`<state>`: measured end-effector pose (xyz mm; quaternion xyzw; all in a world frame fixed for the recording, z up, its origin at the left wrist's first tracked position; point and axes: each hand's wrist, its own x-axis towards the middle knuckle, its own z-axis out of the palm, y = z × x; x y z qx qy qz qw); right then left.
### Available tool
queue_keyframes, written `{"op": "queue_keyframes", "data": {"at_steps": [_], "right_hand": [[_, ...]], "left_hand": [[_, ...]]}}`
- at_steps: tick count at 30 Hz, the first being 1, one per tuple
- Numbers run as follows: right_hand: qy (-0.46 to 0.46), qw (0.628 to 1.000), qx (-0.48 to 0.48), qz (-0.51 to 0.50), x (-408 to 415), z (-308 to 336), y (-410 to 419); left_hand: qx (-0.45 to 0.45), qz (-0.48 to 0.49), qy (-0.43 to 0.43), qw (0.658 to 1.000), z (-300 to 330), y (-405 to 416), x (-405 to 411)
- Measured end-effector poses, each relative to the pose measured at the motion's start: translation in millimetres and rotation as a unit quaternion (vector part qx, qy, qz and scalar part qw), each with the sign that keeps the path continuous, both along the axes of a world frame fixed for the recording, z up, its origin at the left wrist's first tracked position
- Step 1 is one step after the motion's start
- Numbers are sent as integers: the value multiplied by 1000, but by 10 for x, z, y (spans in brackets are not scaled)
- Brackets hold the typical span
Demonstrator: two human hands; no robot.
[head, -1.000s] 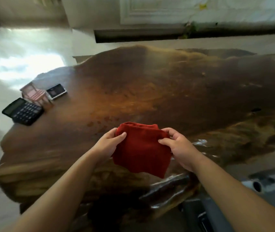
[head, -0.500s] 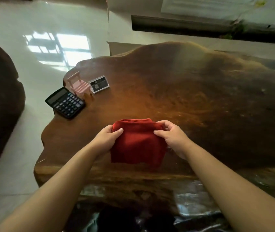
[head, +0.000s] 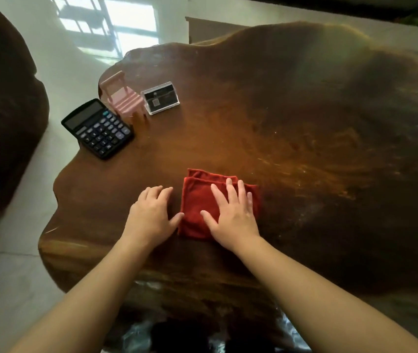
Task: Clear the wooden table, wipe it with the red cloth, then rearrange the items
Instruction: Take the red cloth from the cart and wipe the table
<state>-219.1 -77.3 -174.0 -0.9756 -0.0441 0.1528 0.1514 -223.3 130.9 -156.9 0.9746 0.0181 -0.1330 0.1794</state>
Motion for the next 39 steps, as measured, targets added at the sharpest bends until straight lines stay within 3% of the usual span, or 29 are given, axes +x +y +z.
{"op": "queue_keyframes", "data": {"at_steps": [4,9,13,20,24,29,39], "right_hand": [[-12,996,-79,28,3,-213,207],[-26,993,-108,47,63,-309,432],[-37,989,-100,99,145,-322,677],[-76,957,-62,272,229,-327,1483],[-81,942,-61,320,340,-358,1513],[-75,960,-40,266,557,-373,1256],[-61,996,-53,26,1541,-368,-92]], "left_hand": [[87,21,-8,996,-44,213,-145],[156,29,63,985,-131,668,-246],[162,35,103,981,-265,940,-318],[134,41,87,986,-367,1023,-402],[145,40,92,984,-383,1011,-397],[159,45,99,981,-325,875,-282],[165,1,94,982,-332,100,139]]}}
